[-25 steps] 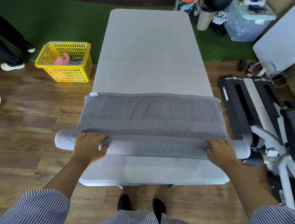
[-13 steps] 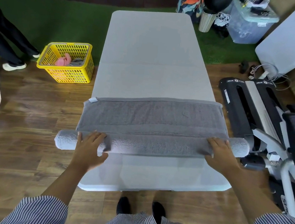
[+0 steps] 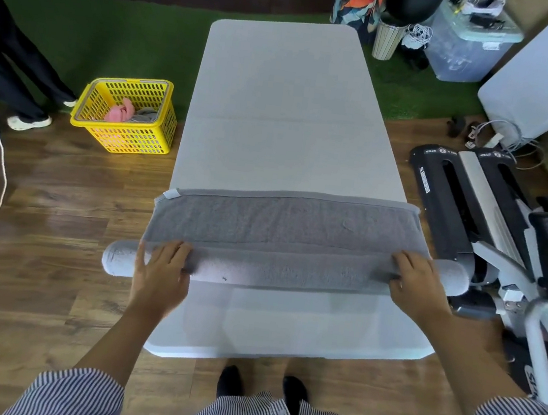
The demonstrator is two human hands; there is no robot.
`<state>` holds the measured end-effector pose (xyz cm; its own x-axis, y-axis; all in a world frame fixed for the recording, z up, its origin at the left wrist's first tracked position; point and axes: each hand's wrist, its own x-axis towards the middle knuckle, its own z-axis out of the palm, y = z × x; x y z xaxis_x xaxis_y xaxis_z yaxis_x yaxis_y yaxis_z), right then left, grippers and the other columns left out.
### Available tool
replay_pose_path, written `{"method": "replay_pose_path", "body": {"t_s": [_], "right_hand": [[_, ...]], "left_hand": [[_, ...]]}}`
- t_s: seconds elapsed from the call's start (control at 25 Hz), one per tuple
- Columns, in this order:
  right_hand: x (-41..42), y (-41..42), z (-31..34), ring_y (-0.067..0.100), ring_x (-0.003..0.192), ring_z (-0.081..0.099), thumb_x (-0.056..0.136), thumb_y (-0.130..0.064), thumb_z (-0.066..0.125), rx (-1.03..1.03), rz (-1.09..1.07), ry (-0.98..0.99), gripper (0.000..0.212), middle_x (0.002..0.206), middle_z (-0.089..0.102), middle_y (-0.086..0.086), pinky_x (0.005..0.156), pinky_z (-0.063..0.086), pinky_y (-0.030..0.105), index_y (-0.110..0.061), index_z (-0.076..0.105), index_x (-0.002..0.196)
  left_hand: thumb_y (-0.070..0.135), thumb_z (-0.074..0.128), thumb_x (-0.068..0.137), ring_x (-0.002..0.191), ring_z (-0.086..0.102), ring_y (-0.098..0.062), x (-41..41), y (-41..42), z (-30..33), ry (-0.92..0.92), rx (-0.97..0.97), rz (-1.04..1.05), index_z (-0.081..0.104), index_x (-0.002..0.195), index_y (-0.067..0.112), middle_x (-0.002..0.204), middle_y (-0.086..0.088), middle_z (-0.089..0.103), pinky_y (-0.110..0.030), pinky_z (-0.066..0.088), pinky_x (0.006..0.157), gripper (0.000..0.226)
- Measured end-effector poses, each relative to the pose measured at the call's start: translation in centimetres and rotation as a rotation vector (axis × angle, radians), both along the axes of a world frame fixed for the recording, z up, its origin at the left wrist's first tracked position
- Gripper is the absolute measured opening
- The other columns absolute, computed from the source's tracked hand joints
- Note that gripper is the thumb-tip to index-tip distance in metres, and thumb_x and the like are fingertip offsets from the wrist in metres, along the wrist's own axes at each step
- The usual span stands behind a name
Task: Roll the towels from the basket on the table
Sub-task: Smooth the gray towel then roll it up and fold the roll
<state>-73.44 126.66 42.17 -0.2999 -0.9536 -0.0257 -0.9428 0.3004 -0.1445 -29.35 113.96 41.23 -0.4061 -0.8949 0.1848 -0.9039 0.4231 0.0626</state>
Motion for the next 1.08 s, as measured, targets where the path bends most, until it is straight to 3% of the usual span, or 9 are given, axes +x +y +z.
{"method": "replay_pose_path", "body": {"t_s": [0.08,0.16,0.24,0.48,0.6,0.72,0.84,0.96,1.08], "right_hand": [[0.5,0.1,-0.3,0.035,0.117,0.05,0.076,0.001,0.059,0.011,-0.016,-0.014,0.043,0.123,0.057,0.019,0.111,0.023,0.051,0.001,0.056,0.119],[0.8,0.2,-0.4,0.03,0.128,0.042,0.081,-0.006,0.057,0.106,-0.011,-0.039,0.049,0.133,0.051,0.015,0.115,0.011,0.047,-0.001,0.049,0.129],[0.9,0.2,-0.4,0.028,0.129,0.04,0.079,-0.012,0.059,0.195,0.011,-0.021,0.057,0.135,0.049,0.013,0.116,0.008,0.045,-0.003,0.045,0.133],[0.5,-0.1,0.9,0.028,0.088,0.059,0.074,-0.027,0.043,0.225,-0.029,0.013,0.031,0.087,0.067,0.007,0.099,0.031,0.037,-0.012,0.063,0.092],[0.2,-0.6,1.3,0.026,0.088,0.059,0.07,-0.031,0.033,0.325,-0.025,-0.03,0.034,0.083,0.065,0.004,0.099,0.03,0.038,-0.014,0.059,0.083],[0.4,-1.0,1.2,0.029,0.104,0.056,0.079,-0.019,0.052,0.195,-0.001,0.031,0.033,0.109,0.062,0.006,0.105,0.029,0.044,-0.014,0.059,0.111],[1.3,-1.0,0.6,0.034,0.102,0.056,0.082,-0.005,0.047,0.048,0.018,0.001,0.031,0.111,0.062,0.013,0.107,0.027,0.048,-0.006,0.06,0.11],[1.7,-0.5,0.5,0.029,0.115,0.051,0.086,-0.012,0.048,0.142,0.009,-0.064,0.038,0.122,0.058,0.011,0.114,0.016,0.044,-0.007,0.054,0.123],[1.7,0.0,0.3,0.027,0.119,0.047,0.078,-0.013,0.059,0.203,0.056,-0.031,0.051,0.126,0.055,0.009,0.116,0.015,0.043,-0.008,0.049,0.128]], "left_hand": [[0.004,0.079,0.057,0.112,0.06,-0.028,-0.7,0.7,-0.4,0.004,0.04,0.001,0.059,0.118,0.009,0.117,-0.007,0.063,-0.068,0.027,0.105,0.064],[0.004,0.081,0.052,0.118,0.057,-0.028,-0.9,1.0,-1.0,-0.022,0.075,0.003,0.056,0.122,0.007,0.121,-0.009,0.061,-0.069,0.019,0.104,0.074],[0.001,0.08,0.052,0.112,0.06,-0.029,-1.0,1.0,-1.3,-0.039,0.076,0.028,0.057,0.12,0.006,0.116,-0.009,0.063,-0.071,0.023,0.103,0.072],[0.017,0.052,0.061,0.071,0.067,-0.024,-0.2,1.1,-0.2,-0.054,0.042,0.007,0.067,0.097,0.013,0.077,-0.001,0.07,-0.054,0.04,0.091,0.039],[0.021,0.044,0.063,0.064,0.064,-0.021,0.3,0.6,0.0,-0.062,0.006,-0.032,0.066,0.092,0.016,0.071,0.003,0.068,-0.05,0.035,0.09,0.036],[0.016,0.051,0.066,0.081,0.065,-0.021,-0.1,0.3,0.2,-0.027,-0.051,-0.038,0.06,0.1,0.014,0.089,0.0,0.068,-0.053,0.031,0.099,0.036],[0.006,0.065,0.067,0.102,0.064,-0.024,-1.0,0.8,-0.4,-0.035,-0.038,-0.063,0.058,0.113,0.012,0.111,-0.004,0.065,-0.056,0.033,0.101,0.047],[0.001,0.075,0.051,0.116,0.057,-0.023,-1.2,1.1,-1.1,-0.027,0.064,-0.04,0.057,0.12,0.012,0.121,-0.004,0.062,-0.059,0.028,0.107,0.072],[-0.001,0.077,0.052,0.112,0.06,-0.022,-1.2,1.0,-1.1,-0.036,0.112,-0.012,0.057,0.12,0.013,0.117,-0.002,0.064,-0.057,0.027,0.108,0.072]]}}
